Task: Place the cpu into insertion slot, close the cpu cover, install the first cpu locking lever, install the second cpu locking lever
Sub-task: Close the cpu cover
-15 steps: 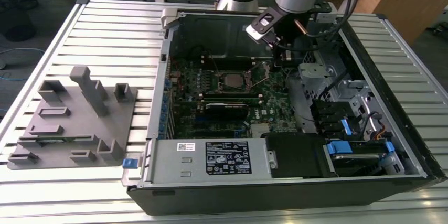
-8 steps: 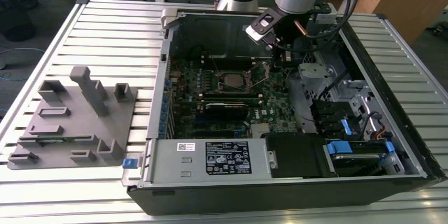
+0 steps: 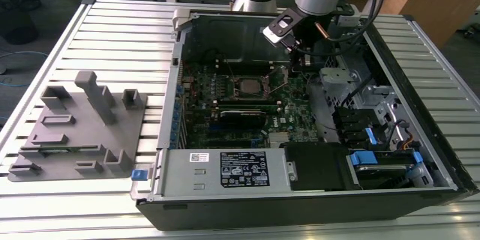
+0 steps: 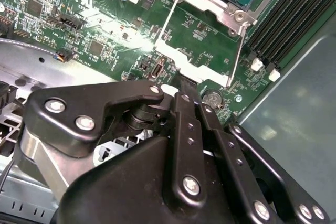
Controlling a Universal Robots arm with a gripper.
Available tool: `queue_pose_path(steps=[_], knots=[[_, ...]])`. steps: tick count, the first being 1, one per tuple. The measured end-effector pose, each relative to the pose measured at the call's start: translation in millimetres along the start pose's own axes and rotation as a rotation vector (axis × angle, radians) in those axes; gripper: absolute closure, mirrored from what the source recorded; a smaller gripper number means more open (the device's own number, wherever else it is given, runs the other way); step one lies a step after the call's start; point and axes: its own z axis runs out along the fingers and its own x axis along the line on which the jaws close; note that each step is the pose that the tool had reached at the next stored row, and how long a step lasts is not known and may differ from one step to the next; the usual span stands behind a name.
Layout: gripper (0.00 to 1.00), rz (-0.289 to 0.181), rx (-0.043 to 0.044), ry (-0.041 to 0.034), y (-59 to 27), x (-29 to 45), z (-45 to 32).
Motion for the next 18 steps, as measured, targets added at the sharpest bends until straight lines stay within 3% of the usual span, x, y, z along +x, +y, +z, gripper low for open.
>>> queue_pose_path(steps=[4, 18], knots=[[0.89, 0.000, 0.0063, 0.0009, 0.0, 0.0, 0.0], [0.89, 0.000, 0.0066, 0.0009, -1.4, 0.0, 0.2]])
